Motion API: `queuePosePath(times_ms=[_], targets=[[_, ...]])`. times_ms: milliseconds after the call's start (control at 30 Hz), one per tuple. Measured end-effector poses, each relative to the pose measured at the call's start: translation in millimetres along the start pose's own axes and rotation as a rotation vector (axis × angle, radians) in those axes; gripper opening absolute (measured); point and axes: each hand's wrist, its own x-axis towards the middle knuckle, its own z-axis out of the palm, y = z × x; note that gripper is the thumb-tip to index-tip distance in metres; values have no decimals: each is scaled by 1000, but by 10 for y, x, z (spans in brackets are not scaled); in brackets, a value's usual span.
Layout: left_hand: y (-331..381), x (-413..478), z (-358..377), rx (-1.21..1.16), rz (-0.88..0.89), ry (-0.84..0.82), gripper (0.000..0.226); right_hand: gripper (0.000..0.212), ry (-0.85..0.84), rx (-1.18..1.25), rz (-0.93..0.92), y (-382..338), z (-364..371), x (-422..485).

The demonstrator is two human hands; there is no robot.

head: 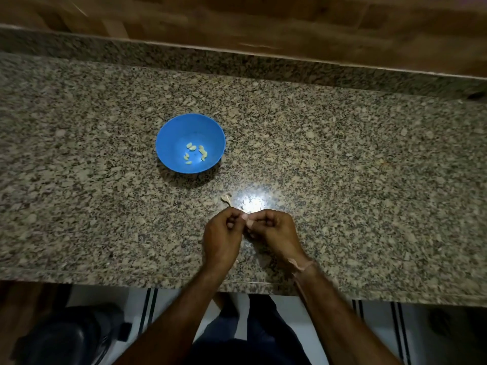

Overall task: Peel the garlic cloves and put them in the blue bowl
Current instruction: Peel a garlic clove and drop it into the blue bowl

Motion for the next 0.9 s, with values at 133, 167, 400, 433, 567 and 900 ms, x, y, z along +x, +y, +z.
queuePosePath(times_ms=[133, 167, 400, 433, 567, 900], targets=[[24, 56, -5, -21, -78, -41, 20, 8, 2, 104, 43, 6, -43, -32], [38, 59, -10, -35, -96, -37, 23, 9, 10, 70, 11, 16, -62, -26], [82, 42, 55, -61, -150, 14, 30, 12, 31, -271, -130, -40, -85, 27], [90, 37, 57, -79, -153, 6, 28, 13, 26, -276, -112, -27, -91, 46], [84, 30, 52, -203, -242, -44, 29, 19, 50, -408, -147, 44, -70, 46], [201, 76, -54, -62, -81, -18, 23, 31, -46, -357, 36, -177, -1, 37]])
